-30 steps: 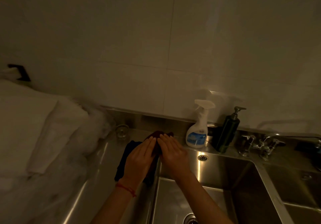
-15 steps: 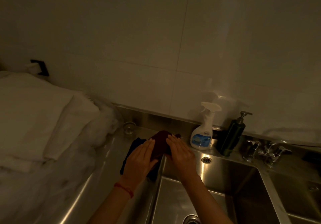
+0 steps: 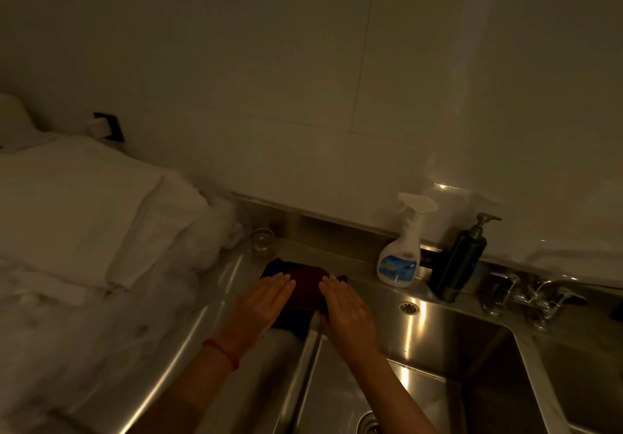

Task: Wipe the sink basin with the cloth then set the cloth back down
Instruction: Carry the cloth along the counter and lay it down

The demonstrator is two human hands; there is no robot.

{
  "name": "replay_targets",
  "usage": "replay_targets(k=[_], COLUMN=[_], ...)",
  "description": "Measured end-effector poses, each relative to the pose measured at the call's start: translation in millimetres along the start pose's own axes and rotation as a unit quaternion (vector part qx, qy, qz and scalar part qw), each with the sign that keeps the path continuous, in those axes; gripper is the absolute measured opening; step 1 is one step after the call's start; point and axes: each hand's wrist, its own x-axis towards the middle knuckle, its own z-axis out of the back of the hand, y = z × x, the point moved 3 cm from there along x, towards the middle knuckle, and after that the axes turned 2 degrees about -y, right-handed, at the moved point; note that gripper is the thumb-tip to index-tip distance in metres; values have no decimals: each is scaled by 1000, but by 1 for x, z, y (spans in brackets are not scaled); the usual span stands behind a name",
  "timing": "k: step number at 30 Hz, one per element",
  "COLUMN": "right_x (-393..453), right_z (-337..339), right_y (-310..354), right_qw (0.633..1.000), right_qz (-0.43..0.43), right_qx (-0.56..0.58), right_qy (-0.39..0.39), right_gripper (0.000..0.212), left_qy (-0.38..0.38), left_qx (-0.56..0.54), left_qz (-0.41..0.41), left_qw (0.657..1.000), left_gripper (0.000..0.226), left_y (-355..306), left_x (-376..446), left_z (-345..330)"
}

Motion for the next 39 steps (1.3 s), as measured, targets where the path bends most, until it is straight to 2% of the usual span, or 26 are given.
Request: replay_targets(k=[12, 21, 27, 30, 33, 36, 39], right_x=[-27, -46, -59, -66, -73, -79, -82], right_z=[-38, -60, -76, -86, -94, -99, -100], right_y=[44, 74, 86, 91, 96, 99, 102], right_qw=[997, 992, 987, 984, 979, 974, 972], right_qz=[25, -8, -27, -37, -49, -60, -67], right_qx=[-8, -23, -31, -34, -36, -37, -38], right_qy=[78, 126, 157, 172, 196, 216, 223], right_gripper=[61, 62, 61, 61, 63, 64, 62], left_qy=[41, 100, 168, 185, 190, 199, 216], left_qx=[-28, -101, -177, -161, -142, -126, -159], left_qz=[-49, -50, -34, -28, -45, -35, -29], left_qw=[998, 989, 969, 969, 970, 971, 963], left_gripper=[66, 71, 49, 62, 60, 70, 42], left_y=[27, 37, 37, 37, 34, 33, 29], left_x=[-46, -92, -120, -131, -135, -140, -145], left_z=[11, -4, -17, -22, -23, -25, -27])
